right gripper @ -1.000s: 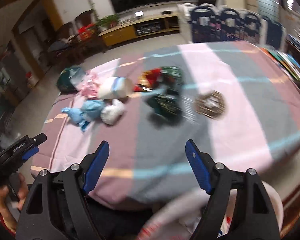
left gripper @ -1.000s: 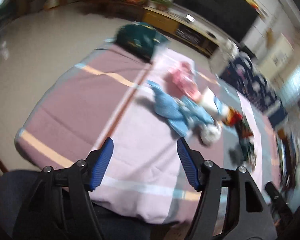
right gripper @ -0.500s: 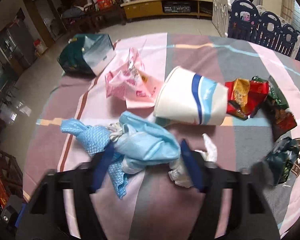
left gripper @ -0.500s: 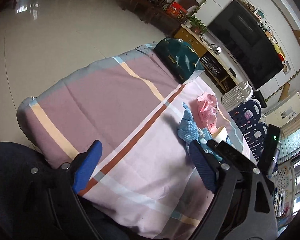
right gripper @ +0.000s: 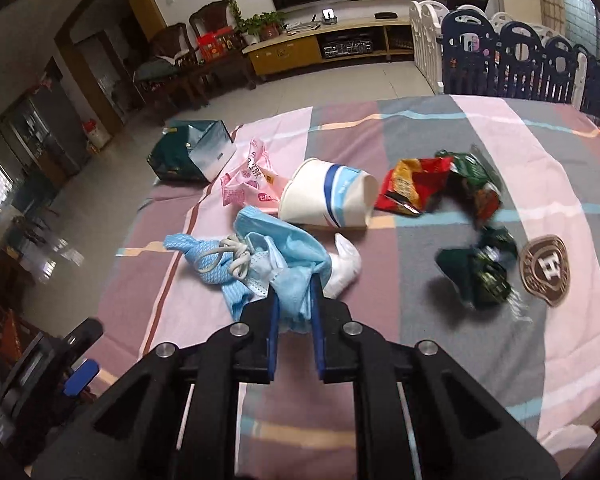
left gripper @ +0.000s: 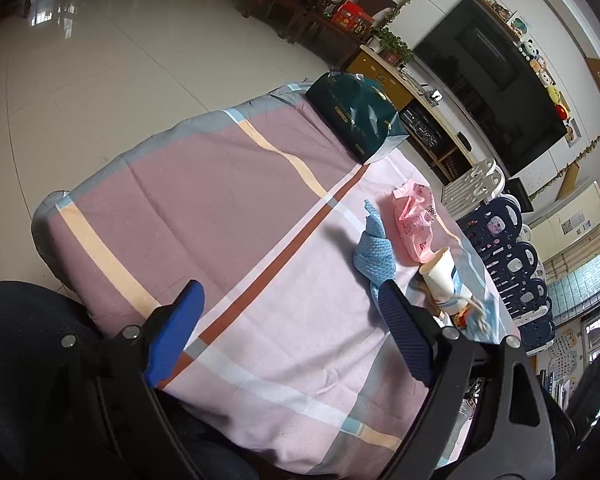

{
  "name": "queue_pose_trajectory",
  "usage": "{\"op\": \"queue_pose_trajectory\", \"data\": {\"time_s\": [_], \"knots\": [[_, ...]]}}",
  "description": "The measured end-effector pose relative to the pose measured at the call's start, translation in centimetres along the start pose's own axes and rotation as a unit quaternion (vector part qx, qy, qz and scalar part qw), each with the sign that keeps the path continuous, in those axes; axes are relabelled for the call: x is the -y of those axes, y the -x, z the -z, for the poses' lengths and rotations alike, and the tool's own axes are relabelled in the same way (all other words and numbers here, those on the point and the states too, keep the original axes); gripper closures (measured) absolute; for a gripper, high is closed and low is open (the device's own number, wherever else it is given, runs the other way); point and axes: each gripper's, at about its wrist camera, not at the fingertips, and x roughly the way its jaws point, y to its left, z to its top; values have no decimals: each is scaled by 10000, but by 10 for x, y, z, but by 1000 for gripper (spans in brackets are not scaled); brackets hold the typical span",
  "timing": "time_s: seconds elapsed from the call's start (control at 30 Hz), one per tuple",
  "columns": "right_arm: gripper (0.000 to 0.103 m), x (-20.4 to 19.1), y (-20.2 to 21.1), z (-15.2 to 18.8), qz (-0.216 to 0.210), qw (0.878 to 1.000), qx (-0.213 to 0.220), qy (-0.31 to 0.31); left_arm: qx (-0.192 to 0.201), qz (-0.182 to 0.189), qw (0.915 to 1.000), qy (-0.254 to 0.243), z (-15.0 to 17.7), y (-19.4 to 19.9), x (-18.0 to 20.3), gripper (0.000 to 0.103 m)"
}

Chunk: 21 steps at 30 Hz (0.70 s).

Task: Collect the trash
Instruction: 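Lift the blue face mask with the right gripper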

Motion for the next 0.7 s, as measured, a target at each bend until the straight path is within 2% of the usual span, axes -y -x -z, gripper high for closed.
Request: {"op": "queue_pose_trajectory", "data": {"time_s": [0.13, 0.23, 0.33, 0.57, 0.7], "knots": [[88, 11, 16, 23, 41, 9999, -113, -37, 31, -52, 9999, -108, 2, 1, 3, 14], [88, 14, 11, 43, 232, 9992, -315, 88, 61, -101, 9997, -214, 4, 2, 7, 14], [88, 18, 3, 56, 219, 9984, -519, 6, 109, -152, 9993, -330, 5, 3, 11, 14], [88, 11, -4, 65, 222, 9979, -599, 68, 144, -197, 9988, -420, 6, 3, 14, 14], [83, 6, -5, 65, 301, 9976, -592, 170, 141, -195, 9988, -417, 6, 3, 14, 14]]}}
